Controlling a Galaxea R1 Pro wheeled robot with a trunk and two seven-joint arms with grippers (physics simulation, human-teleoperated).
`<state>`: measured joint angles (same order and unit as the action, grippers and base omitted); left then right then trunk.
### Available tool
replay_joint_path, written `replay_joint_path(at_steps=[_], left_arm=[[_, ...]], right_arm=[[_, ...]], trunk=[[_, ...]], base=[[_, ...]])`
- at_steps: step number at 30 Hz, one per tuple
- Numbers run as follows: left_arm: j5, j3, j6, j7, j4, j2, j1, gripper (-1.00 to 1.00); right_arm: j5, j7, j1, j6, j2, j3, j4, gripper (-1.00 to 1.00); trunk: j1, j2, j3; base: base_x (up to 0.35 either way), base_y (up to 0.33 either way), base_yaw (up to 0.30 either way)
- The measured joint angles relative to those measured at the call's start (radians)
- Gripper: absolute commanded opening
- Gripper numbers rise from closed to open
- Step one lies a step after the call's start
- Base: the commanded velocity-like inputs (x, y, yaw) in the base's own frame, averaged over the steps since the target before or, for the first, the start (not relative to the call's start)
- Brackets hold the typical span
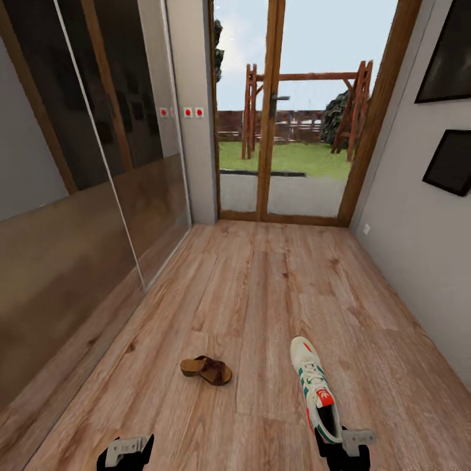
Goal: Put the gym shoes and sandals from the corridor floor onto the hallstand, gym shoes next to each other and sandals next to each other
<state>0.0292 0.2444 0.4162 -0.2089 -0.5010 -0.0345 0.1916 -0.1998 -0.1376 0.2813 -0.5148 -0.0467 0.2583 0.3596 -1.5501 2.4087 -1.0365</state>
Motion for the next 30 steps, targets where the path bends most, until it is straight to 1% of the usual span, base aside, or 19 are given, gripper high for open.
replay_joint_path(at_steps=[24,30], left_arm=[[0.0,0.0,0.0,0.0,0.0,0.0,0.0,1.0],[0.0,0.0,0.0,0.0,0.0,0.0,0.0,1.0]], right_arm=[[0.0,0.0,0.0,0.0,0.0,0.0,0.0,-1.0],[0.0,0.0,0.0,0.0,0.0,0.0,0.0,-1.0]], trunk=[[0.0,0.0,0.0],[0.0,0.0,0.0]], base=[[0.152,0.279,-0.276],[0.07,0.279,-0.276]])
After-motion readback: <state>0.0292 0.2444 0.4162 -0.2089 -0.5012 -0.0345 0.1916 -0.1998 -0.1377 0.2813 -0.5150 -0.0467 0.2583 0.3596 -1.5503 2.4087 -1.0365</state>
